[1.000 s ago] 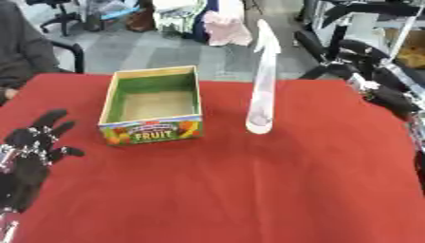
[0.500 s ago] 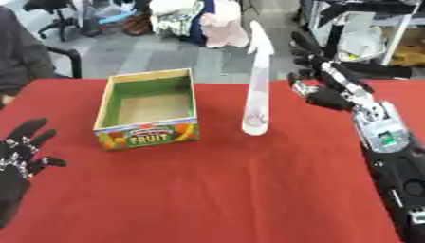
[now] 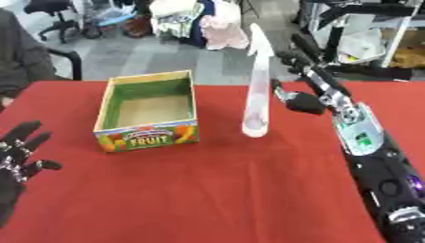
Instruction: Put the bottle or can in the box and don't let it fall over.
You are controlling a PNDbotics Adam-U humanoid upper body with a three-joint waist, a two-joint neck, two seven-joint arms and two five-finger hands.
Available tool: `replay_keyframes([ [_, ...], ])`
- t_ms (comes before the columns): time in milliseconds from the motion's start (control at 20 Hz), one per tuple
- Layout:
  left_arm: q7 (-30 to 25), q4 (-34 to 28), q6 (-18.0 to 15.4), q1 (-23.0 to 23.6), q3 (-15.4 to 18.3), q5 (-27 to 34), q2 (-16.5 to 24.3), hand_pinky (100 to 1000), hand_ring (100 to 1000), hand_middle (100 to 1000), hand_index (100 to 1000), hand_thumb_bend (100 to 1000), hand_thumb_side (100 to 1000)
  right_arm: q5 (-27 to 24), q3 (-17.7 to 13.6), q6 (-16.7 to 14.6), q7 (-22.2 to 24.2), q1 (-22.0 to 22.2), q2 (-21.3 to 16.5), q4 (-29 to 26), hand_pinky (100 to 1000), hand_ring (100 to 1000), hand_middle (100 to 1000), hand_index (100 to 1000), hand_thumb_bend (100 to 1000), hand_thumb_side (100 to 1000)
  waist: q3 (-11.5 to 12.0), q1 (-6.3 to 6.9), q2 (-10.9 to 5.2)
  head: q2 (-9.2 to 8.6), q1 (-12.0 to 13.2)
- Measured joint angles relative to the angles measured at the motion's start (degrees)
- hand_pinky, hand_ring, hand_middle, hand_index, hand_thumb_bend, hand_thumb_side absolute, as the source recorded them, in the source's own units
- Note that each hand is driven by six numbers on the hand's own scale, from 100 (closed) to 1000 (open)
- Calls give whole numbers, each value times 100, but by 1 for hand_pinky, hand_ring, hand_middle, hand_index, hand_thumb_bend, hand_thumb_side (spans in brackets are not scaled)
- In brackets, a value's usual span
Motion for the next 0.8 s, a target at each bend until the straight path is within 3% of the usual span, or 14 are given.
replay_keyframes([
  [450,-27,1,27,-42,-8,44,-1,655,1000,1000,1000,180,912,439,14,-10,-471,-37,50,97,966,1000,1000,1000,100,446,88,-4,0,-52,-71],
  [800,-39,1,33,-61,-37,47,-2,656,1000,1000,1000,180,911,223,-99,295,-369,-197,14,322,955,1000,1000,1000,100,496,202,-10,1,-122,-142],
])
